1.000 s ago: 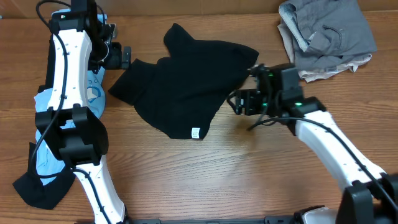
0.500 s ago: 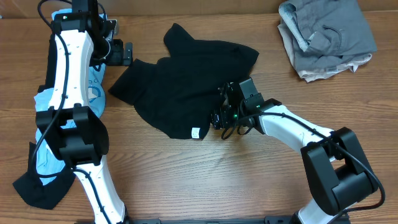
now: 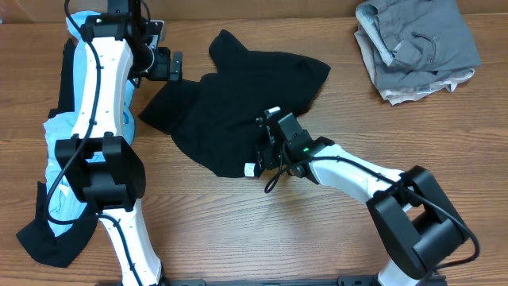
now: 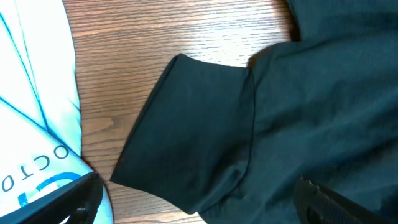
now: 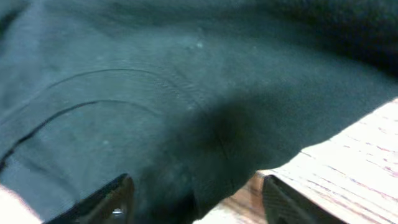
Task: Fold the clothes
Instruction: 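Grasp the black shirt hem with the right gripper and spread it right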
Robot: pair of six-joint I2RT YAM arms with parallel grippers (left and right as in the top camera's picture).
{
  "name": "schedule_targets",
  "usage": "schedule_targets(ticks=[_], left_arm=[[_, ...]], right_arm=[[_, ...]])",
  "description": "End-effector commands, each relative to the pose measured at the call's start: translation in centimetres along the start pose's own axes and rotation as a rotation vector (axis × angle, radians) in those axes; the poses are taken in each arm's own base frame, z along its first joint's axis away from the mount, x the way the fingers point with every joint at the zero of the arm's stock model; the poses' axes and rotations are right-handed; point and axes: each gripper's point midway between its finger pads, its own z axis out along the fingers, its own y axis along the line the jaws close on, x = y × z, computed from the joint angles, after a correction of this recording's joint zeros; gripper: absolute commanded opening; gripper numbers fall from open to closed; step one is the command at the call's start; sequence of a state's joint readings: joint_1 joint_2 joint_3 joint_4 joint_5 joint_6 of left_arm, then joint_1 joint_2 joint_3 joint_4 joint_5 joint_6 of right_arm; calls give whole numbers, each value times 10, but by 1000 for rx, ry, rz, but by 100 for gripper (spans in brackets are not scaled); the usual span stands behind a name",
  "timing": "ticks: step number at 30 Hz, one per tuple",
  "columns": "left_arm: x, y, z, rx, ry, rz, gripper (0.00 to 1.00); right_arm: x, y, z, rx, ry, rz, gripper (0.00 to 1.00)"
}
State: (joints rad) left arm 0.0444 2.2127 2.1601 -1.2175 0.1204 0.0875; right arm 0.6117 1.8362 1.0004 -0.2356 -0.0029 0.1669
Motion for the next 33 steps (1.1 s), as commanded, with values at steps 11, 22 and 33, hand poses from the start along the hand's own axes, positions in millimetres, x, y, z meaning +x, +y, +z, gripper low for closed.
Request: schedule_targets(ticks=[11,22,33], left_arm=[[2,-3,-3,11,1,11,100],[4,-6,-2,14,12,15,100],[0,-49,2,39,2,164,100]], right_arm=[[3,-23,11,118,30,98,16],[11,-103,-89,330,315,471,4],[50,-214,-144,406,424,755,13]])
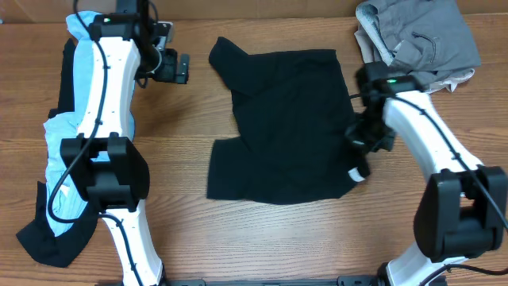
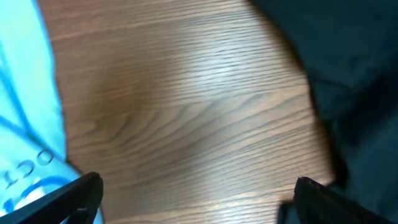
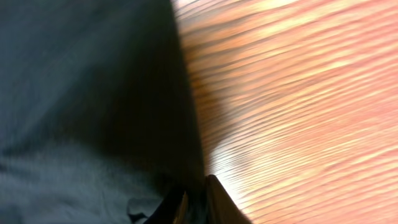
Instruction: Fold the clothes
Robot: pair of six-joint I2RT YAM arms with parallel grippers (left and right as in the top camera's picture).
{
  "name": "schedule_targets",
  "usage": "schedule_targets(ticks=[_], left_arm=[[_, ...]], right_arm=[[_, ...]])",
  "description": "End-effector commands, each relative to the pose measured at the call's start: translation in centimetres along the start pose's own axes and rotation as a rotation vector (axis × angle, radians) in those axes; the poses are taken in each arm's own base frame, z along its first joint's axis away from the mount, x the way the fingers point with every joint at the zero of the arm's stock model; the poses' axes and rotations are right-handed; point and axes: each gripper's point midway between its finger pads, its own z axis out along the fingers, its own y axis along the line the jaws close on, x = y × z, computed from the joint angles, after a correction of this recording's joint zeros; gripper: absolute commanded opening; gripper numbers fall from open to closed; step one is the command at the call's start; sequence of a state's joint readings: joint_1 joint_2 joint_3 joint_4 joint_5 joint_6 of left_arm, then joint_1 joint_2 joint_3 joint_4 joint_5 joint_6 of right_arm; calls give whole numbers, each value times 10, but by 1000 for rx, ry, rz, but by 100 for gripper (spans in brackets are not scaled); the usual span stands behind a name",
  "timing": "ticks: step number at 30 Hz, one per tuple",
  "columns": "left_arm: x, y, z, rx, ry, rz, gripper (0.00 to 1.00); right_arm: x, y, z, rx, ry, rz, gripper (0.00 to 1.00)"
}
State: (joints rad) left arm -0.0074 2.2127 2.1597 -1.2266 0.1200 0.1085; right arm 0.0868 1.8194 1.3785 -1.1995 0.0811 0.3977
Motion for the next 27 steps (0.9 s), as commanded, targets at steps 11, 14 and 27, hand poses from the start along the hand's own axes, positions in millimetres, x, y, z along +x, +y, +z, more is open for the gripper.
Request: schedule_targets(ticks=[11,14,27], left_arm=[[-28,-94,20,24,-123,262,100],[-37,-100,36,7,-176,239,100],[-72,-95,98,-22,-340,129,100]], right_arm=[[-37,-104,-5,-157,6,233,19],[-40,-94,-11,-300,9,208,43],[-39,-28,-21,-401,-19,16,61]])
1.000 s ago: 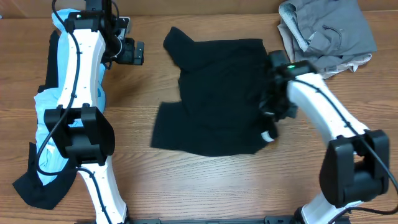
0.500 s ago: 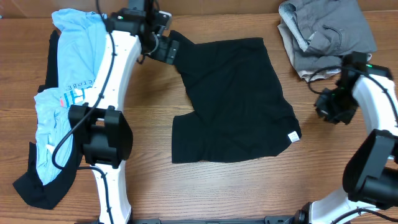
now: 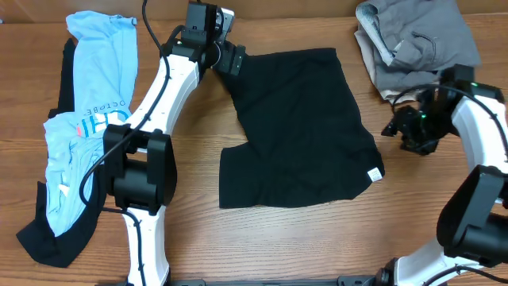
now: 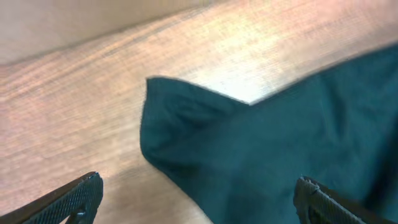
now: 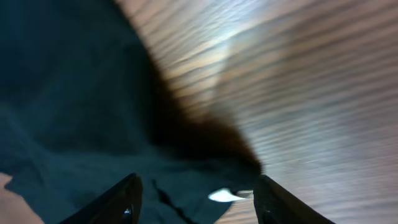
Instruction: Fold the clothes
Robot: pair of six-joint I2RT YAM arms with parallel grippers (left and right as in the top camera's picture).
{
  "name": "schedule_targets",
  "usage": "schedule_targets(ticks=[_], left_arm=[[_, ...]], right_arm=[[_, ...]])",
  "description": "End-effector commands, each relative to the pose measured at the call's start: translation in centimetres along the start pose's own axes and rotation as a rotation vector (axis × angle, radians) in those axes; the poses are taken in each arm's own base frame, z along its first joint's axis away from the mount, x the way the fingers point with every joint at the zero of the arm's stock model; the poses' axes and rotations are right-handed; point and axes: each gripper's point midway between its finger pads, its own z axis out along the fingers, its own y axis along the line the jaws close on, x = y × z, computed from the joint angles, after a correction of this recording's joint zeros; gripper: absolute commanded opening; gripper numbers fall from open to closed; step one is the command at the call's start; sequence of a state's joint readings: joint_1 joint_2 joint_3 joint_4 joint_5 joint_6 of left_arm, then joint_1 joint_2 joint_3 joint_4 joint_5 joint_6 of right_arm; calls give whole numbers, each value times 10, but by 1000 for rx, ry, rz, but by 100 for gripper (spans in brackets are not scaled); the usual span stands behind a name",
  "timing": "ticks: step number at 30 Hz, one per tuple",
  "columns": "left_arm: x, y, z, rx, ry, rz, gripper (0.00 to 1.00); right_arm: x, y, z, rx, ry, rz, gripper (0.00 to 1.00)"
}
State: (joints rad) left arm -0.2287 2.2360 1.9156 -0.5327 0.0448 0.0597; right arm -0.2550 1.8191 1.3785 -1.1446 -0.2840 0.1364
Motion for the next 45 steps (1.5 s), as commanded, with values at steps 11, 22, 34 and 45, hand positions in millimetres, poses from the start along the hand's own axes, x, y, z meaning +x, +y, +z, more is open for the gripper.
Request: schedule_targets(ticks=[11,22,34,45], left_arm=[[82,2,80,-21,185,-156,100],[73,2,82,-22,148,-177,38],[21,37,5,-60,109,-227,4],[-2,72,-166,-237,108,-245,4]], right_arm=[[12,68,5,-45,-18,-203,61],[29,100,15,-53,0,-261,60],[61,115,23,-28,82,-266,57],[84,106,51,4,131,-238,57]])
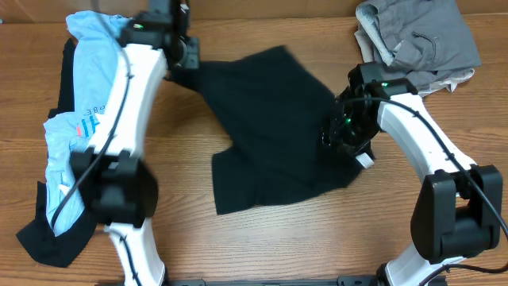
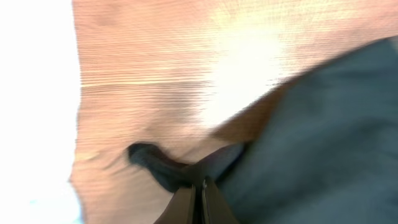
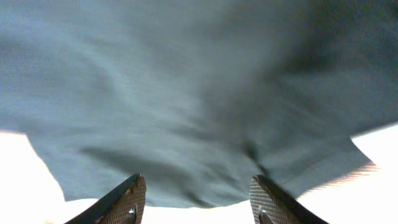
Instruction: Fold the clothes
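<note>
A black T-shirt point(image 1: 270, 119) lies spread and skewed on the middle of the wooden table point(image 1: 262, 246). My left gripper point(image 1: 186, 59) is shut on the shirt's upper-left corner, and the left wrist view shows the pinched black cloth point(image 2: 323, 124) at the closed left gripper point(image 2: 199, 186). My right gripper point(image 1: 341, 137) stands open over the shirt's right edge, beside its white tag point(image 1: 363, 161). In the right wrist view the right gripper point(image 3: 198, 190) has black fabric point(image 3: 186, 93) ahead of its spread fingers and nothing between them.
A light blue shirt point(image 1: 87, 111) lies along the left side under the left arm. The end of another black garment point(image 1: 48, 242) shows at lower left. A pile of grey clothes point(image 1: 417, 40) sits in the back right corner.
My left gripper has shut on the shirt's upper-left corner and moved left with it, skewing the shirt. My right gripper, open, has moved from off to the right onto the shirt's right edge.
The shirt lay crumpled at left centre, my right gripper open at its lower edge and the left open beside a sleeve. Then the right, shut on the edge, had it spread further right. Then the right was off it and open, the left open at the corner it now holds.
</note>
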Robot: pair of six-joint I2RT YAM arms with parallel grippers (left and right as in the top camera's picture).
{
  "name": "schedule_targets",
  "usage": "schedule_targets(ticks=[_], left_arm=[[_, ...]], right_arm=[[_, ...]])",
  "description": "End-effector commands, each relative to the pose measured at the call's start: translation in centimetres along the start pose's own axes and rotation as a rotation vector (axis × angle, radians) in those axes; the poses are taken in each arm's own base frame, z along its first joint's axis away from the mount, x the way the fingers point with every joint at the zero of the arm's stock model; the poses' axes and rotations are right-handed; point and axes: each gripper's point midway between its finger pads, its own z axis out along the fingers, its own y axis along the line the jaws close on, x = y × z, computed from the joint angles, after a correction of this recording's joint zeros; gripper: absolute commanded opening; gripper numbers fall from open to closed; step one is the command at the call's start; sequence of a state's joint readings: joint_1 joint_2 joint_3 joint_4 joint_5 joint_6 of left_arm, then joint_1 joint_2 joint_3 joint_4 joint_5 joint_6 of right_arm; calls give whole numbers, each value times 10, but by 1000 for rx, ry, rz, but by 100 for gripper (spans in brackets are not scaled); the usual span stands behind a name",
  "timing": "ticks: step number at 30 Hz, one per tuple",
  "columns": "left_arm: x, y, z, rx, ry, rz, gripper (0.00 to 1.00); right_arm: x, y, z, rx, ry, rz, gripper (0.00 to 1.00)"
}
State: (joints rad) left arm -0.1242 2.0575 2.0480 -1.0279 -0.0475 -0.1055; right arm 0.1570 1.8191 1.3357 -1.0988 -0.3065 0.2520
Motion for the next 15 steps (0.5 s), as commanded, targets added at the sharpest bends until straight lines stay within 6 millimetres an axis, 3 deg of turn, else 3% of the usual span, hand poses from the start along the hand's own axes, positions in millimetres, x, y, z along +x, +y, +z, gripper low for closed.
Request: schedule_targets(ticks=[1,4,9,15], left_arm=[[-10,14,-57,-79,-77,-9,4],[3,15,-68,-82,-37,-8,4],[35,17,-68,-100,85,-108,4],[50,20,-70,-120,143,-124,4]], right_arm=[[9,-7,9,7,3,43,57],[14,-13,21,9,10,50,57],[15,-14,45,-46,-13,48,56],[16,-7,60,-104,-38,18,54]])
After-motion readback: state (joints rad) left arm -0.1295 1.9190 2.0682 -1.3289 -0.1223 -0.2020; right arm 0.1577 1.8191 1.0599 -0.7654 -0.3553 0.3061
